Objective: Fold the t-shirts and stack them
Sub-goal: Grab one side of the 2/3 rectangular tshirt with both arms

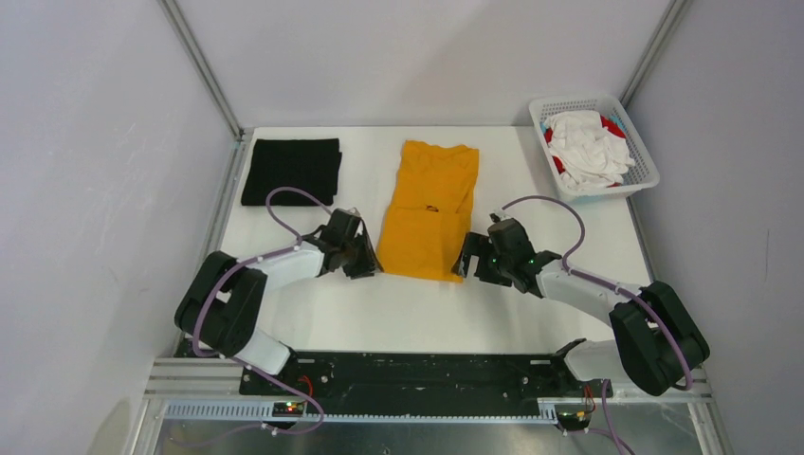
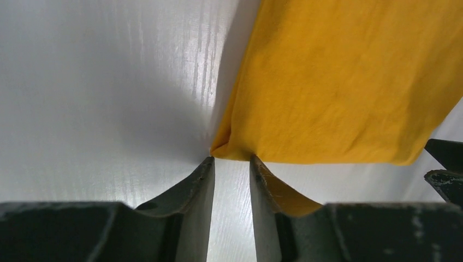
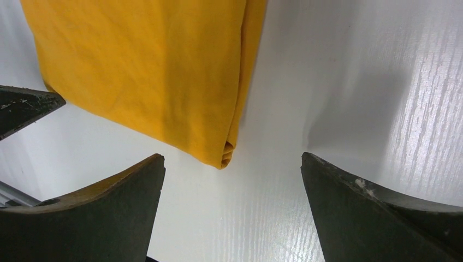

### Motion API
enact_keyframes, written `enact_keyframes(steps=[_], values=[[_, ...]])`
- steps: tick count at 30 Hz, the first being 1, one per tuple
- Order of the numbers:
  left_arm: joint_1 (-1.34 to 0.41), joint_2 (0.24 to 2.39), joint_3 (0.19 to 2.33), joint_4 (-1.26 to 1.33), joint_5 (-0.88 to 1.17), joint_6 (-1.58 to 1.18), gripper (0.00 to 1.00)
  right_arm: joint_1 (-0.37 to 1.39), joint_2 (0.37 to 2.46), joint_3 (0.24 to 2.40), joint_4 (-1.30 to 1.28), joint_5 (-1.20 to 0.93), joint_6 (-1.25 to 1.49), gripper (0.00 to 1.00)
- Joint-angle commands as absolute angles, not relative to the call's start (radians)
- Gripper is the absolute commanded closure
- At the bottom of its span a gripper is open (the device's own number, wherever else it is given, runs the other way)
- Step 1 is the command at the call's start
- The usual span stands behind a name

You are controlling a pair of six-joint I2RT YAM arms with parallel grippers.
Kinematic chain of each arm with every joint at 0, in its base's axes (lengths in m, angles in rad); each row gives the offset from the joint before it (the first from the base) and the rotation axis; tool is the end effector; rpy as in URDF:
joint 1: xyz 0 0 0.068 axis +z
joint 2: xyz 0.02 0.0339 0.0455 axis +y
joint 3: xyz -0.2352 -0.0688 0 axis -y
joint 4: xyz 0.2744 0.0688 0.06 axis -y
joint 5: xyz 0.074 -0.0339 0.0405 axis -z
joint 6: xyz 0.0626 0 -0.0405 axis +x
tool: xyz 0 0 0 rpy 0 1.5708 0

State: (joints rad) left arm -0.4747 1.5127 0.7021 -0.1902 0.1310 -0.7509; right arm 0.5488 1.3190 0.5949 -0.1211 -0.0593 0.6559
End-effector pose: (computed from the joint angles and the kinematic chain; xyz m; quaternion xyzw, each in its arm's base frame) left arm 0.2741 -0.1500 0.0762 -0.1136 0.9510 -0.2127 0.1934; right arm 0.2517 0.1582 0.1023 0.0395 0.9337 0.2238 0.2766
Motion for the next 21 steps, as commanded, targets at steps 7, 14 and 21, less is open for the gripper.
enact_keyframes(steps=[7,14,21], values=[[-0.489,1.613,0.725,-0.191,0.08,-0.764,0.94,0.558,1.319,0.592,-0.085,-0.043,0.661,0.03],[-0.496,1.559,0.684,-0.188,0.007,-0.753,1.0,0.593,1.372,0.592,-0.046,-0.057,0.683,0.16],[-0.511,1.545,0.665,-0.176,0.007,-0.759,1.0,0.62,1.43,0.592,-0.01,-0.083,0.694,0.41]])
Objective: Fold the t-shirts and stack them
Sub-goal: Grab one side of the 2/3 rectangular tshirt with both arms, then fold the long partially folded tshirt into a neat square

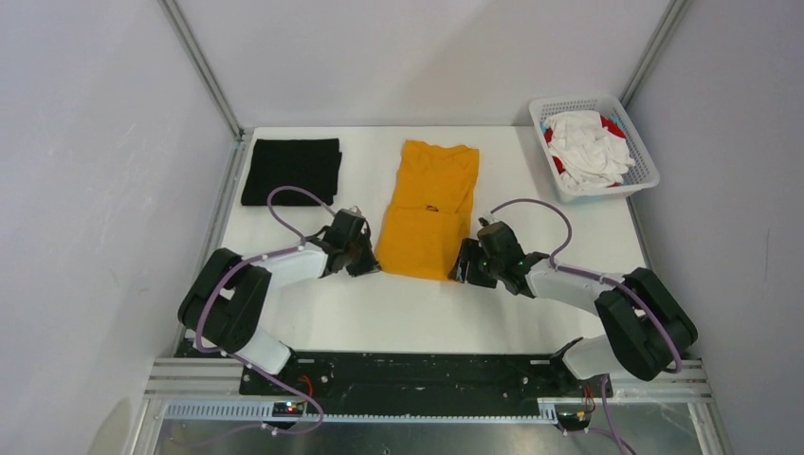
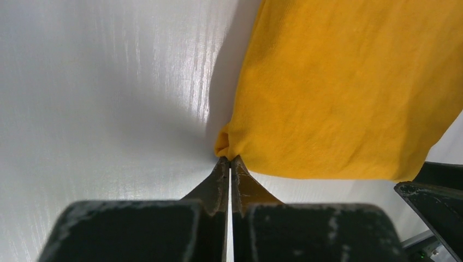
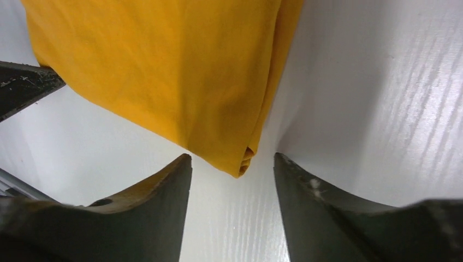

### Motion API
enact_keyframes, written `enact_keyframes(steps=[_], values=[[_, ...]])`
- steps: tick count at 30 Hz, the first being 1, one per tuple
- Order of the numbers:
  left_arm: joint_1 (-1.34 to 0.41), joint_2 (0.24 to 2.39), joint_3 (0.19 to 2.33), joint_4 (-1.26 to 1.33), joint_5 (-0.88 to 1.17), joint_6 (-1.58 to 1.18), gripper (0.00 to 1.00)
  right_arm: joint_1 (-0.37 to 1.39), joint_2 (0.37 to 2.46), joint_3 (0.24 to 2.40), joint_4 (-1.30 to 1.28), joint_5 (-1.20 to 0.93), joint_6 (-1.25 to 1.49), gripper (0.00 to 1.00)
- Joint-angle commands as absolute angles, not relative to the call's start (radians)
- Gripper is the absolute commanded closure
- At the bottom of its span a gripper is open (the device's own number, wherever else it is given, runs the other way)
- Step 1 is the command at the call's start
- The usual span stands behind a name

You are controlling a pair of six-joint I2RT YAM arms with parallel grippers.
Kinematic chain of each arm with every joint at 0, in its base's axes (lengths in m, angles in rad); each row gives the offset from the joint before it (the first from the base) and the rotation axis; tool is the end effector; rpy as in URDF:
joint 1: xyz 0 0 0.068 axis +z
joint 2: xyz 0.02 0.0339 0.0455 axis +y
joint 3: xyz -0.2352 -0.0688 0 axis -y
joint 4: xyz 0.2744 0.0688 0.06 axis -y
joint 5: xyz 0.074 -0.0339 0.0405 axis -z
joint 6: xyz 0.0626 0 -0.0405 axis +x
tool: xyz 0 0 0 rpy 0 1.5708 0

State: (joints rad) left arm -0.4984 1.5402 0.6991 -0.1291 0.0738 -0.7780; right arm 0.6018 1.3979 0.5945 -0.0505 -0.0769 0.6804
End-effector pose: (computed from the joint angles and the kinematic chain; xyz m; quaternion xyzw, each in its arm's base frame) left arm 0.2767 -0.1559 0.0715 -0.1222 0.9468 -0.2044 0.2164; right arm 0.2469 0.1754 0.0865 0.0233 0.9356 0.2385 0.2594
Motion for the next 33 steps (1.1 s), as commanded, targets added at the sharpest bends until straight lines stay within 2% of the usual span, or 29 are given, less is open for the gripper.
enact_keyframes(steps=[1,3,5,6,7,9,11,22,27,33], values=[[-0.515,1.551,0.662,-0.172,0.007,-0.764,1.0,0.621,1.442,0.592,-0.01,-0.082,0.695,0.43],[-0.517,1.559,0.655,-0.159,0.007,-0.772,1.0,0.627,1.458,0.592,-0.011,-0.068,0.696,0.48],[-0.517,1.565,0.651,-0.15,0.007,-0.779,1.0,0.627,1.461,0.592,-0.01,-0.068,0.7,0.64],[-0.517,1.566,0.646,-0.142,0.007,-0.782,1.0,0.629,1.455,0.592,-0.014,-0.068,0.701,0.68],[-0.517,1.565,0.645,-0.137,0.007,-0.783,1.0,0.63,1.451,0.592,-0.021,-0.066,0.702,0.79],[-0.516,1.558,0.635,-0.12,0.009,-0.788,1.0,0.647,1.433,0.592,-0.043,-0.051,0.704,0.94],[-0.517,1.543,0.614,-0.095,0.013,-0.801,1.0,0.654,1.419,0.592,-0.067,-0.063,0.701,1.0],[-0.632,1.324,0.32,-0.092,-0.04,-0.936,1.0,0.739,1.316,0.547,-0.255,-0.152,0.651,1.0],[-0.819,1.176,0.222,-0.128,-0.073,-1.096,1.0,0.81,1.202,0.497,-0.325,-0.176,0.652,1.0],[-1.059,0.994,0.197,-0.315,-0.188,-1.3,1.0,0.968,1.07,0.449,-0.412,-0.127,0.713,1.0]])
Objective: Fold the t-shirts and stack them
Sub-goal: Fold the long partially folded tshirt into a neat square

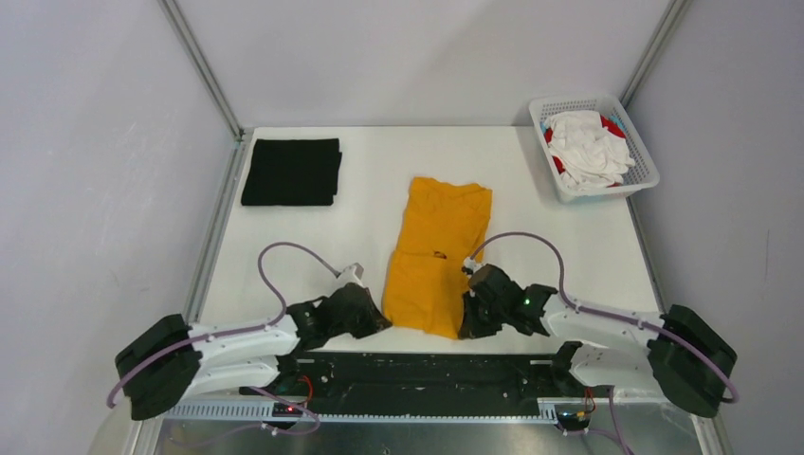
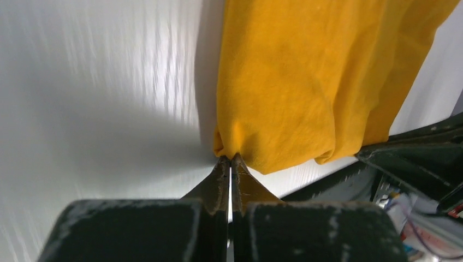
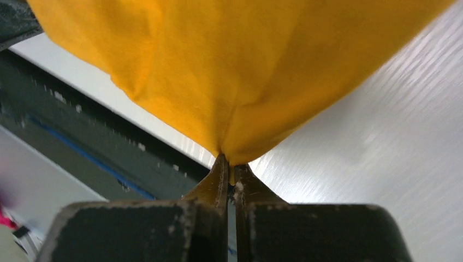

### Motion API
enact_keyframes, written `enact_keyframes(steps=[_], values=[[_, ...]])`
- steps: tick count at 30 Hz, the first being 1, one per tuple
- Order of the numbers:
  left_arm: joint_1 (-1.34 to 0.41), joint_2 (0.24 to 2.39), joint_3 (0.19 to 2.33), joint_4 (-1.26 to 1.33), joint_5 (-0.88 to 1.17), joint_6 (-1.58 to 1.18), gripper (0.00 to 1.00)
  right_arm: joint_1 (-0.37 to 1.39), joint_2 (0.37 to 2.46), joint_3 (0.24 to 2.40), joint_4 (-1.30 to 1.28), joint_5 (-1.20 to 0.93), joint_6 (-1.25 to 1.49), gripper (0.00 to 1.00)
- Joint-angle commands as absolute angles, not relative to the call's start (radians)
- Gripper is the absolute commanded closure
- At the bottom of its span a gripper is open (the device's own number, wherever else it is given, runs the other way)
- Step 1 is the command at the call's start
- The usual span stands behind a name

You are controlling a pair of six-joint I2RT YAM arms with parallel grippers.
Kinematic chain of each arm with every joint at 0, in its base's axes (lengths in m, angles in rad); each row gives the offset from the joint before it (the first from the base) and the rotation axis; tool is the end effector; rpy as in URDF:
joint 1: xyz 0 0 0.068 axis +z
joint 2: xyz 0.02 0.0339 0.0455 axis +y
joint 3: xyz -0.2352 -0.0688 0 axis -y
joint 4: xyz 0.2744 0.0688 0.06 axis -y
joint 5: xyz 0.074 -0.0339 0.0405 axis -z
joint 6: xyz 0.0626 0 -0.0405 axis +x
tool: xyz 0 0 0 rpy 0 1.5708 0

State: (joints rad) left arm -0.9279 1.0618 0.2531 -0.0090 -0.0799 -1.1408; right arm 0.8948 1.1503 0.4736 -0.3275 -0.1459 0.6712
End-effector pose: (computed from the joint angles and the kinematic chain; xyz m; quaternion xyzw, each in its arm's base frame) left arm 0.1428 -0.1823 0.0623 -0.1133 0.9224 -0.2968 0.2197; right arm 0.1484 0.1995 0.0885 -0.1271 0.9493 0.2463 0.1482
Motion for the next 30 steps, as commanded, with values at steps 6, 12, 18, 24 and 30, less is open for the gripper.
enact_keyframes(steps=[6,12,18,24,30], values=[[-1.222,0.874,0.22,-0.39,-0.252,-1.392,1.0,1.05,0.904,0.404,-0.504,-0.072,0.799,1.0],[-1.261,0.838,0.36,-0.4,-0.346,-1.211,1.0,1.043,0.792,0.468,-0.566,-0.077,0.738,1.0],[-1.233,0.824,0.533,-0.42,-0.498,-1.028,1.0,0.983,0.736,0.603,-0.66,0.026,0.666,1.0],[-1.096,0.891,0.684,-0.412,-0.546,-0.922,1.0,0.856,0.69,0.683,-0.639,0.048,0.607,1.0],[-0.974,1.014,0.852,-0.406,-0.57,-0.8,1.0,0.65,0.726,0.718,-0.556,-0.061,0.586,1.0]])
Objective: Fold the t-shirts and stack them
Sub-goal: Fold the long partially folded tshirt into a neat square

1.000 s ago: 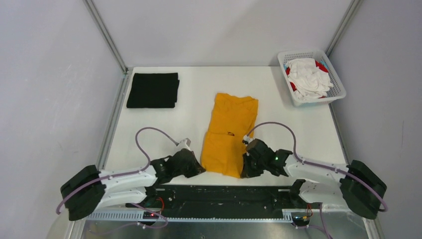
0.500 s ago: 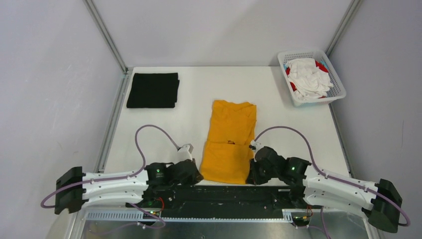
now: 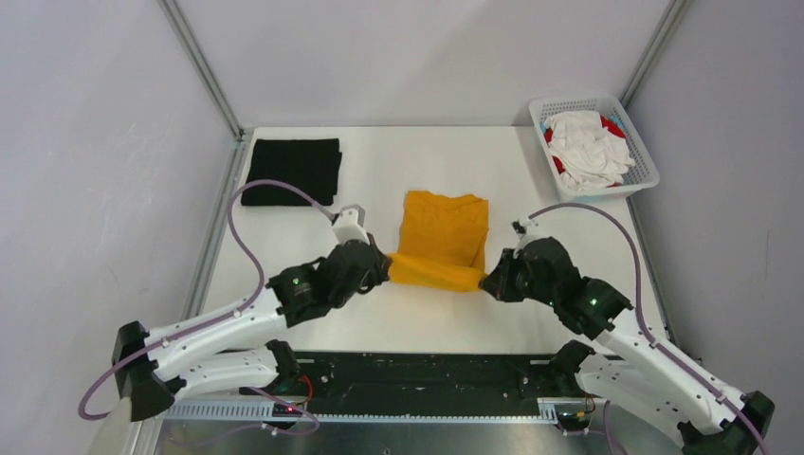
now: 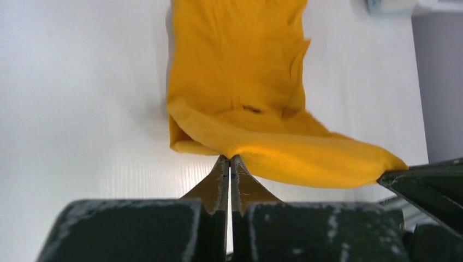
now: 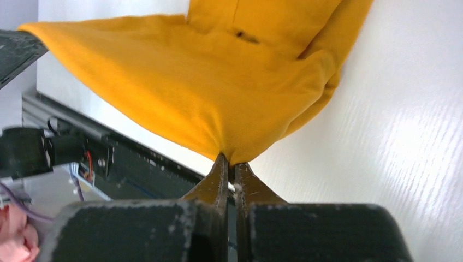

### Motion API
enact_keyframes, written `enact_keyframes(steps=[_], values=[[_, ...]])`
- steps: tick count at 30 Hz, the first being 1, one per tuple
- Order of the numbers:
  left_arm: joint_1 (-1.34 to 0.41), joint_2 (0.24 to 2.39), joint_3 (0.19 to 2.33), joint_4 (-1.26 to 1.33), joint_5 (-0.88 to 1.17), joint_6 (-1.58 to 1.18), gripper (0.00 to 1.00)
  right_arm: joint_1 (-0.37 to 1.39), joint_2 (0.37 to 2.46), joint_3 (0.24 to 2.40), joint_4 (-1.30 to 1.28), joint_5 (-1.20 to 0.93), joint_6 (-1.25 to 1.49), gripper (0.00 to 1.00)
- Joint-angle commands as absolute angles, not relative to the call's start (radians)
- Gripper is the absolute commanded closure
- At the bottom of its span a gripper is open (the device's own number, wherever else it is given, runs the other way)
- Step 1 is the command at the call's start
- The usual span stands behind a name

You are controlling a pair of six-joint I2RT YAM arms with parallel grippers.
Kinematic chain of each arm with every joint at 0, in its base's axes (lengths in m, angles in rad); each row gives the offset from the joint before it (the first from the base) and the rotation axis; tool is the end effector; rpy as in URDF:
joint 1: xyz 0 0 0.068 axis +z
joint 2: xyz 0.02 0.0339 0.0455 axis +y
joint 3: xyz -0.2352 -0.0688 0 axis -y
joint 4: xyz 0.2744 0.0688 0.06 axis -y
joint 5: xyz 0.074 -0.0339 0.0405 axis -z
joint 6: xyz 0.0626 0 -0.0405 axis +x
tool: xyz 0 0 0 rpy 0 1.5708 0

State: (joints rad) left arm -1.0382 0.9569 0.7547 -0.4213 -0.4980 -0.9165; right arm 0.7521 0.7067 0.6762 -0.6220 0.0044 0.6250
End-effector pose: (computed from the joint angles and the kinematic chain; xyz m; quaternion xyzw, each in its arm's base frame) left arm 0.1629 -0.2175 0.2341 -0.0598 0.8677 -0.2438 0.4290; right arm 0.1651 0.1540 0.2349 -0.0560 0.8947 0.2801 0.3435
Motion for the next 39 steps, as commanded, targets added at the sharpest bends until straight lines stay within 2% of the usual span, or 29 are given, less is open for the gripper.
enact_keyframes(steps=[1,11,20,32,39], values=[[-0.945,1.027,0.884,-0.404,-0.567,-0.791,1.0,0.6,0.733,0.723,-0.543,-0.112,0.583,1.0],[-0.779,1.251,1.091,-0.381,-0.443,-0.666,1.0,0.362,0.92,0.802,-0.407,-0.311,0.574,1.0],[-0.63,1.424,1.231,-0.365,-0.318,-0.577,1.0,0.253,1.075,0.864,-0.341,-0.387,0.568,1.0],[-0.538,1.736,1.424,-0.364,-0.2,-0.529,1.0,0.136,1.365,0.923,-0.201,-0.467,0.573,1.0],[-0.505,1.886,1.54,-0.366,-0.201,-0.513,1.0,0.099,1.557,0.994,-0.113,-0.509,0.573,1.0]])
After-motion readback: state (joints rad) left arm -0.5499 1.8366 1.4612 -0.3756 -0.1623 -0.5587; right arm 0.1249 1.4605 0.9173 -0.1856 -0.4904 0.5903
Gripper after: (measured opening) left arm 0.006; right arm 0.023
